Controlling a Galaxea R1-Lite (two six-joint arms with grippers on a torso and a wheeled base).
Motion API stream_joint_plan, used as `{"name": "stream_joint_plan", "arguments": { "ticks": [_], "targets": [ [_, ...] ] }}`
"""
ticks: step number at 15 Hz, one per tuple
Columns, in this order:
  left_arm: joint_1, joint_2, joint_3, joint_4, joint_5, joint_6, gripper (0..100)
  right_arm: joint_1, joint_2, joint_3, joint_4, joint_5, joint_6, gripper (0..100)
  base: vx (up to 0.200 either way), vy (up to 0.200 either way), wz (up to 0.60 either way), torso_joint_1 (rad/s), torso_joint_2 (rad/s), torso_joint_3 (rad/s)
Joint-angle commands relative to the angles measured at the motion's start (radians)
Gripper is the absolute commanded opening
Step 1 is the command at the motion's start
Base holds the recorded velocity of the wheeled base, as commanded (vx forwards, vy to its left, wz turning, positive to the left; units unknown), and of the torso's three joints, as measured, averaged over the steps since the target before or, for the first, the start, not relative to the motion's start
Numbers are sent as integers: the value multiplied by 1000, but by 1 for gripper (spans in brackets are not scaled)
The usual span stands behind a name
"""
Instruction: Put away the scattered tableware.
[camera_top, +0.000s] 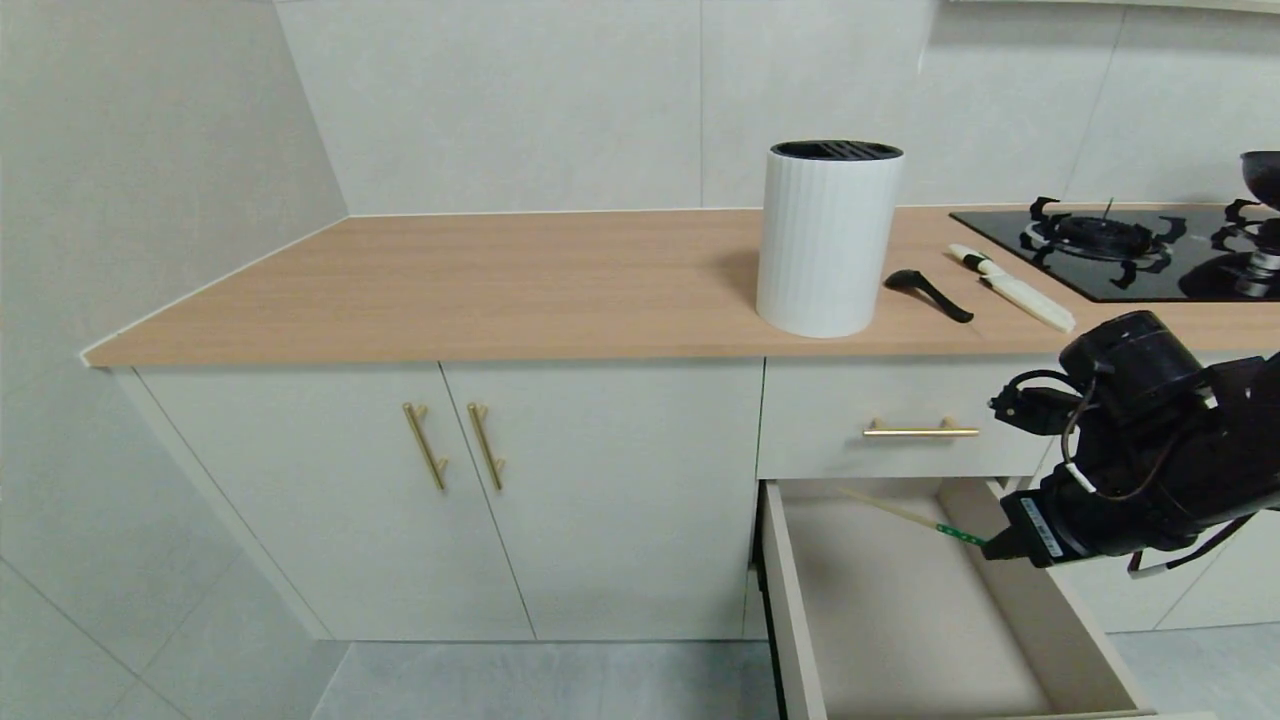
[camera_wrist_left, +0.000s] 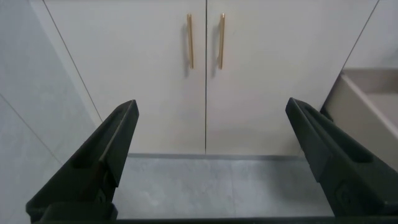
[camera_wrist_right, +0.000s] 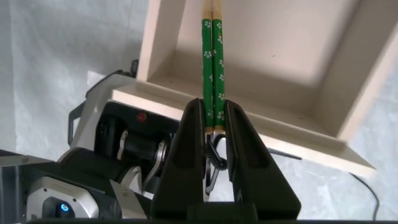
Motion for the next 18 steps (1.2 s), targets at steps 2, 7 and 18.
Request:
{"name": "stream_joint_plan", "arguments": {
  "ticks": [2, 7, 18],
  "targets": [
    [0, 0, 0, 0, 1, 0, 100, 0, 27, -1, 0, 0, 0, 0, 0, 0, 0, -173, 469, 285],
    [0, 0, 0, 0, 1, 0, 100, 0, 42, -3, -1, 0, 0, 0, 0, 0, 0, -149, 464, 308],
    [0, 0, 0, 0, 1, 0, 100, -1, 117, 5, -153, -1, 8, 0, 0, 0, 0, -45, 199, 143]
  ]
}}
